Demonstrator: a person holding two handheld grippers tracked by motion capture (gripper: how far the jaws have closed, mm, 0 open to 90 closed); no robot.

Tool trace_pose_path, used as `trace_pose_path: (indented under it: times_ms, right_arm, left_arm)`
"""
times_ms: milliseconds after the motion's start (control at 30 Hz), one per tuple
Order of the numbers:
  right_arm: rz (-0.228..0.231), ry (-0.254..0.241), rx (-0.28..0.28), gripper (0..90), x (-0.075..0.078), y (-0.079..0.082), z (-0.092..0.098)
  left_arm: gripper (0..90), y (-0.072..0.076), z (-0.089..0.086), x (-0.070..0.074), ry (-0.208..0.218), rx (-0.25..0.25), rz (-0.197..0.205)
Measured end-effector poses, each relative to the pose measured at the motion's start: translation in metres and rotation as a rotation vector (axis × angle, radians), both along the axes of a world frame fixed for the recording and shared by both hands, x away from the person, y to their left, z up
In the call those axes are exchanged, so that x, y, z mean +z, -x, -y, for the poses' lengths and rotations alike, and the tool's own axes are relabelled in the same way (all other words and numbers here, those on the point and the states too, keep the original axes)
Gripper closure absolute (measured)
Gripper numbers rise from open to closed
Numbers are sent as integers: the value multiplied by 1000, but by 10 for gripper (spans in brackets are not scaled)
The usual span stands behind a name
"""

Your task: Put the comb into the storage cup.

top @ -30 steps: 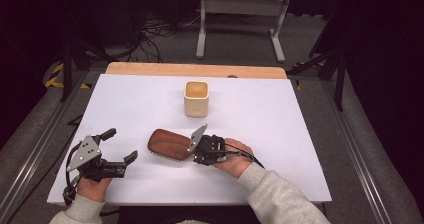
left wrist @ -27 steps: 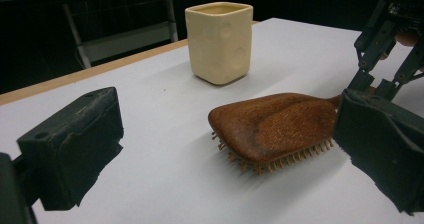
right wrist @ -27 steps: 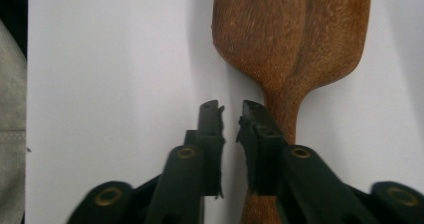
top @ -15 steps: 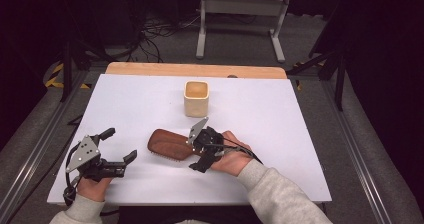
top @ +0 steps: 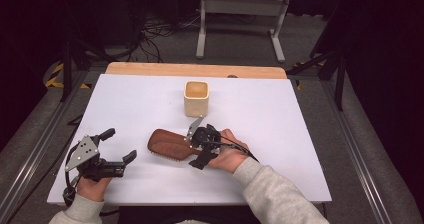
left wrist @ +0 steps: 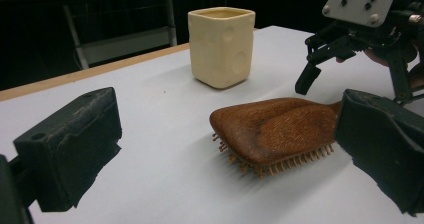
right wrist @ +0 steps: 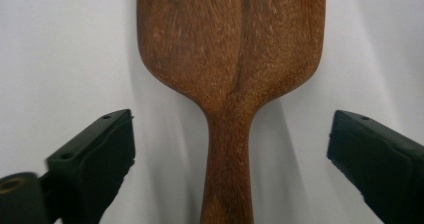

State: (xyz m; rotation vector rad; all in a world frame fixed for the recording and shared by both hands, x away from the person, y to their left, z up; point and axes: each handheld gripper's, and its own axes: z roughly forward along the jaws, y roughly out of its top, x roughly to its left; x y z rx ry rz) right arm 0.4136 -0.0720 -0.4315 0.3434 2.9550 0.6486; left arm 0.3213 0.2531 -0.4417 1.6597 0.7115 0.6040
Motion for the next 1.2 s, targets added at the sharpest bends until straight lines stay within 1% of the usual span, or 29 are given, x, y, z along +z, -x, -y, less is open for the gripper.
trace_pose_path:
  times_ms: [33, 100, 133, 200, 233, 267, 333, 367, 400, 433, 533, 567, 633, 767, 800, 833, 933, 967, 1067, 1200]
  right_arm:
    - [-6, 19, 6, 178, -2, -1, -1]
    - [-5, 43, 3, 249, -3, -2, -2]
    - [-11, 53, 9, 304, -4, -3, -3]
    - [-21, 66, 10, 411, -5, -3, -4]
    - [-35, 63, 6, 460, -5, -4, -4]
    - [-42, 59, -1, 514, -4, -4, -4]
    - [-31, 56, -8, 566, -3, -4, -4]
    - [-31, 56, -8, 566, -3, -4, -4]
    - [-39, 55, -16, 589, -3, -5, -4]
    - [-45, 55, -22, 619, -3, -5, -4]
    - [-46, 58, -18, 700, -3, -4, -5]
    - [-47, 58, -11, 715, -3, -4, -5]
    - [-51, 60, -18, 720, -3, -4, -5]
    - [-52, 60, -27, 725, -3, -3, -5]
    - [-45, 61, -27, 726, -3, -2, -6]
    - [-40, 64, -26, 726, -3, -2, -6]
    - [-49, 55, -32, 727, -3, -2, -5]
    - [-48, 56, -34, 728, -2, -2, -5]
    - [-38, 46, -32, 728, -2, 0, -4]
    - [-23, 22, -28, 729, 0, 2, -2]
  left_arm:
    - [0, 0, 0, 0, -2, -4, -2]
    - [0, 0, -1, 0, -3, -4, -2]
    - [0, 0, -1, 0, -3, -3, -1]
    - [0, 0, -1, 0, -6, -1, -6]
    - [0, 0, 0, 0, 0, -1, -14]
    - [0, -1, -1, 0, -3, -6, -18]
    - [0, -1, 0, 0, -12, -16, -31]
    - [0, -1, 0, 0, -12, -16, -31]
    - [0, -1, 1, 0, -19, -15, -35]
    - [0, -1, 1, 0, -25, -26, -39]
    - [0, -1, 1, 0, -29, -21, -41]
    - [1, -1, 1, 0, -27, -14, -47]
    - [1, -2, 1, 0, -28, -6, -52]
    - [2, -1, -1, 1, -30, -29, -56]
    - [1, -1, -1, 1, -35, -30, -59]
    - [1, 0, 0, 1, -48, -26, -54]
    - [17, 2, 0, 0, -60, -18, -54]
    - [20, 2, 0, 0, -51, -28, -60]
    - [23, 2, 0, 0, -42, -38, -64]
    - [29, 1, -1, 0, -41, -45, -75]
